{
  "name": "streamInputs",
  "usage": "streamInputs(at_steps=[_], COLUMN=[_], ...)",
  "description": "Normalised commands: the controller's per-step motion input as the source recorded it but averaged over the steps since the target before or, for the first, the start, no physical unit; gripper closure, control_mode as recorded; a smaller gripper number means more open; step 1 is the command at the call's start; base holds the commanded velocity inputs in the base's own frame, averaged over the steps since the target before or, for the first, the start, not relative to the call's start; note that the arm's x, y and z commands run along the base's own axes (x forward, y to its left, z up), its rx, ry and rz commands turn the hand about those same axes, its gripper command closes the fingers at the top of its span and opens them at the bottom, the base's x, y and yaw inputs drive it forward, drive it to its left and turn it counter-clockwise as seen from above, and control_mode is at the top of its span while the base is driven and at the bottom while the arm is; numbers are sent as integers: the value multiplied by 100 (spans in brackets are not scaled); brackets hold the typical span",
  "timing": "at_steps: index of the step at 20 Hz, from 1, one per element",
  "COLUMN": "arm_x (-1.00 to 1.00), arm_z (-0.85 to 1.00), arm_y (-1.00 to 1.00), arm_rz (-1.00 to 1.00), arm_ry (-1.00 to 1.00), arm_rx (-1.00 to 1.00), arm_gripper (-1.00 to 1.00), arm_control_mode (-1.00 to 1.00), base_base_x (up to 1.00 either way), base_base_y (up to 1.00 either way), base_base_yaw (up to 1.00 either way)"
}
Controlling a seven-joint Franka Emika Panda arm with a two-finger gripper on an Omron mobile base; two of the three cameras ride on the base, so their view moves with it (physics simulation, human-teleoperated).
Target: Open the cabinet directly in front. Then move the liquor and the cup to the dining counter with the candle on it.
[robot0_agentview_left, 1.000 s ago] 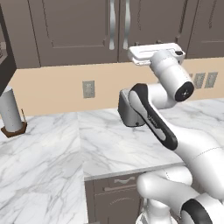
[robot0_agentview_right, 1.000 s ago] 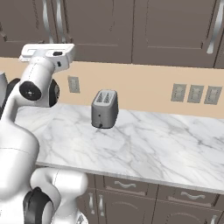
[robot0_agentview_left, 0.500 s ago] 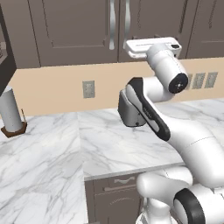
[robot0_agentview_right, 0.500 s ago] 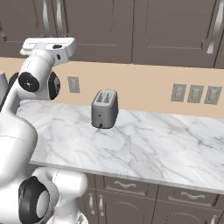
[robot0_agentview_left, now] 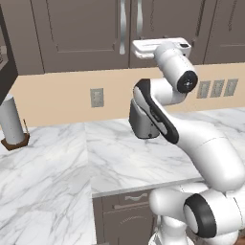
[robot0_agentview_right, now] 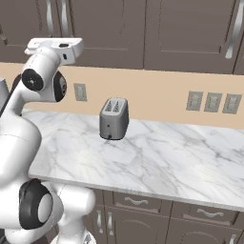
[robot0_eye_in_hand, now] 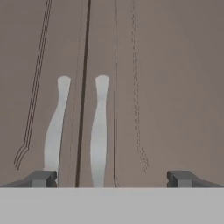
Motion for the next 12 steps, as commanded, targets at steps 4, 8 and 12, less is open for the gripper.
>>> streamInputs(at_steps=[4,8,12], arm_x=[30,32,34], arm_z=[2,1,0], arm_y=[0,0,0], arm_rz=[0,0,0], arm_ry=[3,3,2], arm_rx=[0,0,0], arm_gripper=[-100,-100,-100], arm_control_mode=[-100,-100,-100], base_base_x=[0,0,0], base_base_y=[0,0,0], base_base_yaw=[0,0,0])
